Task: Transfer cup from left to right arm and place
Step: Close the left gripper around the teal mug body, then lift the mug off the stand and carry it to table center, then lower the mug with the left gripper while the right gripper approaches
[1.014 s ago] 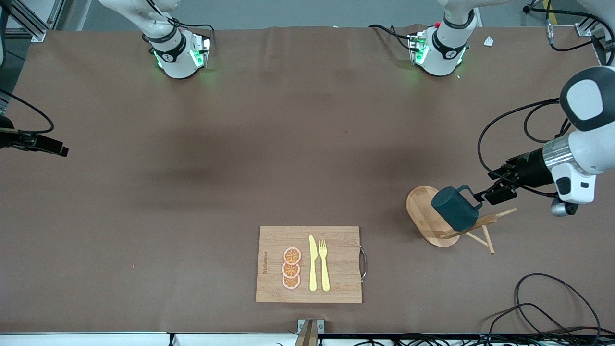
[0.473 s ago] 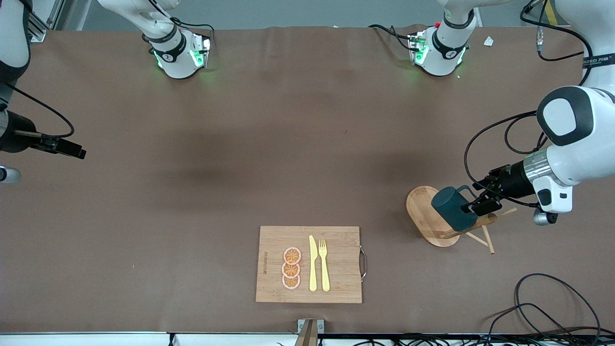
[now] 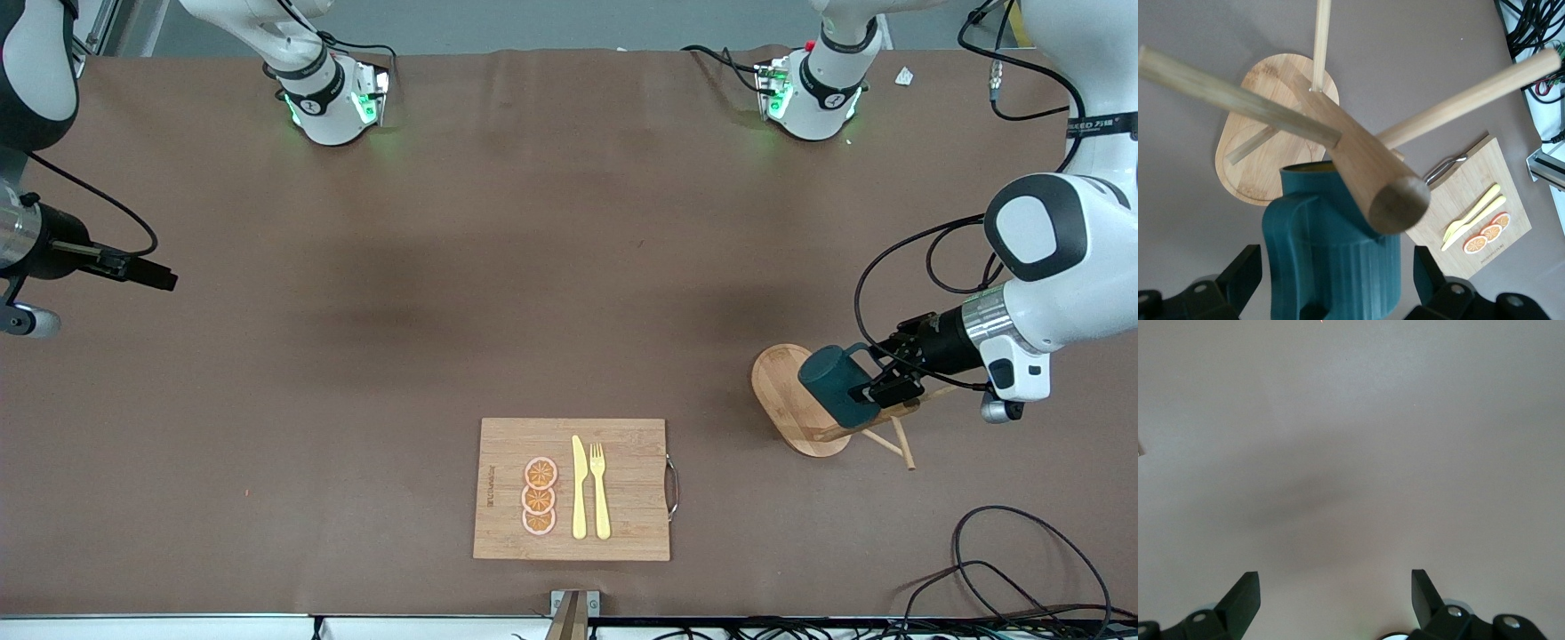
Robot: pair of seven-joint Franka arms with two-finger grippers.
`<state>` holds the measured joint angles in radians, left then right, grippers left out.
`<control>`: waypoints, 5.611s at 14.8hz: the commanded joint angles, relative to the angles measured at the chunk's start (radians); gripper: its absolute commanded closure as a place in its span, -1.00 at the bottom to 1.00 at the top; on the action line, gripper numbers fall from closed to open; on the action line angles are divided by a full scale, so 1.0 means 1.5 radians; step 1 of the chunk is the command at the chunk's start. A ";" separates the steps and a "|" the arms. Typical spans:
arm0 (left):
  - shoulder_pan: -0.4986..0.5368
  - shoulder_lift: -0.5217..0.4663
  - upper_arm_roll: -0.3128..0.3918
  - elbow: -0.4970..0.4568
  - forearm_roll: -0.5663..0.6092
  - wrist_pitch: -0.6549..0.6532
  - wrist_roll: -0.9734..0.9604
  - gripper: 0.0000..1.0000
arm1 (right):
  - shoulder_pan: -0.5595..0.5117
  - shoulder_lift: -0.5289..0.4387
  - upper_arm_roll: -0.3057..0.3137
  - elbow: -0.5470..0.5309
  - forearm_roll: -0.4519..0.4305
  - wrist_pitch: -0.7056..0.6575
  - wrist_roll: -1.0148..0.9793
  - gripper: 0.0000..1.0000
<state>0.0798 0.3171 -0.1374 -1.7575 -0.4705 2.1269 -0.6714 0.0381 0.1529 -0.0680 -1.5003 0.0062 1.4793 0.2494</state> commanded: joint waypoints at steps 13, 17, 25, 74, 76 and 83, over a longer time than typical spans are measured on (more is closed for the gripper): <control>-0.018 0.024 -0.011 -0.023 -0.012 0.080 0.003 -0.71 | 0.006 -0.012 -0.001 0.000 0.005 -0.009 0.013 -1.00; -0.017 0.023 -0.011 -0.021 -0.012 0.079 0.001 -0.23 | 0.006 -0.012 -0.001 0.000 0.005 -0.005 0.013 -1.00; -0.015 -0.010 -0.025 -0.014 -0.012 0.037 -0.058 -0.26 | 0.006 -0.012 -0.001 -0.001 0.005 -0.007 0.013 -1.00; -0.591 0.222 -0.158 0.087 1.397 0.041 -0.959 -0.22 | 0.011 -0.012 -0.001 -0.009 0.005 0.008 0.013 -1.00; -0.614 0.251 -0.156 0.086 1.448 -0.002 -1.002 -0.22 | 0.011 -0.012 -0.002 -0.009 0.006 0.011 0.013 -1.00; -0.661 0.385 -0.154 0.088 1.640 -0.163 -1.168 -0.22 | 0.016 -0.011 -0.001 -0.022 0.006 0.036 0.023 -1.00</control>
<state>-0.8935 0.8462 -0.3763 -1.6520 1.9219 1.9348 -2.3760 0.0517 0.1503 -0.0662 -1.5002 0.0071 1.5061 0.2638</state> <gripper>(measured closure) 0.128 0.000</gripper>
